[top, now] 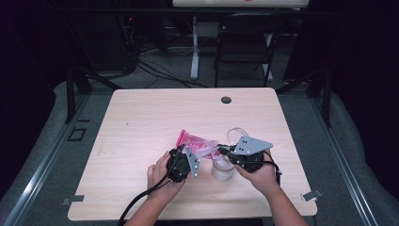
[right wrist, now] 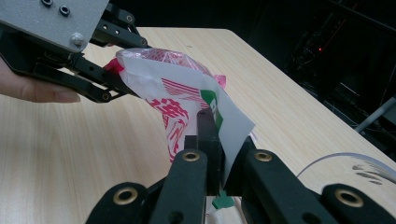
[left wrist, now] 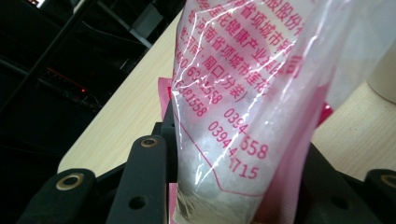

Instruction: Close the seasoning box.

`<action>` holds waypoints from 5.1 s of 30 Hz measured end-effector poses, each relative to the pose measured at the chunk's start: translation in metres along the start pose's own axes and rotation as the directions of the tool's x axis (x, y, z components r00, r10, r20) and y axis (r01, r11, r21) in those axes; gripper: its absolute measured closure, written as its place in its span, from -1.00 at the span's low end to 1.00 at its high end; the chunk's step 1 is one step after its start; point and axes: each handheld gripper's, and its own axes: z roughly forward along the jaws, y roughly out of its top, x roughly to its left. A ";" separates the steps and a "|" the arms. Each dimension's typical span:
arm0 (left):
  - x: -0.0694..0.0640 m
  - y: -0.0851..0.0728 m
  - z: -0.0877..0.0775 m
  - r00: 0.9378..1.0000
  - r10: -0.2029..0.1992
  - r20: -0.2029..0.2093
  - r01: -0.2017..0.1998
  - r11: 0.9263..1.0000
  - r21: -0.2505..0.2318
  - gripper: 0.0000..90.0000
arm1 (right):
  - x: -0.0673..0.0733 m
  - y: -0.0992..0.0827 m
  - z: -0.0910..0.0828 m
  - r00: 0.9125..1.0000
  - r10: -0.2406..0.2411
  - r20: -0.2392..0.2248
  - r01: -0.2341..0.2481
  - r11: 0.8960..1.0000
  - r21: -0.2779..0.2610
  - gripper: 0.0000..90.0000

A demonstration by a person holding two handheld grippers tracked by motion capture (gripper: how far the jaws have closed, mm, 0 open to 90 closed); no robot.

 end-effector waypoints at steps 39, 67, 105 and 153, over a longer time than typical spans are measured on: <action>-0.020 -0.032 0.024 0.927 -0.292 0.235 0.289 0.956 0.049 0.53 | 0.016 0.006 0.009 0.995 -0.094 -0.040 0.096 0.994 0.049 0.98; -0.006 -0.049 0.032 0.812 -0.444 0.380 0.454 0.888 0.068 0.58 | 0.007 0.011 -0.003 0.992 0.069 -0.103 -0.081 0.990 -0.118 0.14; 0.101 -0.134 -0.005 0.814 -0.559 0.157 0.553 0.829 0.080 0.60 | -0.010 0.001 -0.021 0.986 0.164 -0.029 -0.166 0.977 -0.134 0.21; 0.120 -0.188 0.007 0.763 -0.639 -0.098 0.646 0.752 0.129 0.13 | -0.012 -0.012 -0.037 0.967 0.245 0.064 -0.233 0.961 -0.148 0.15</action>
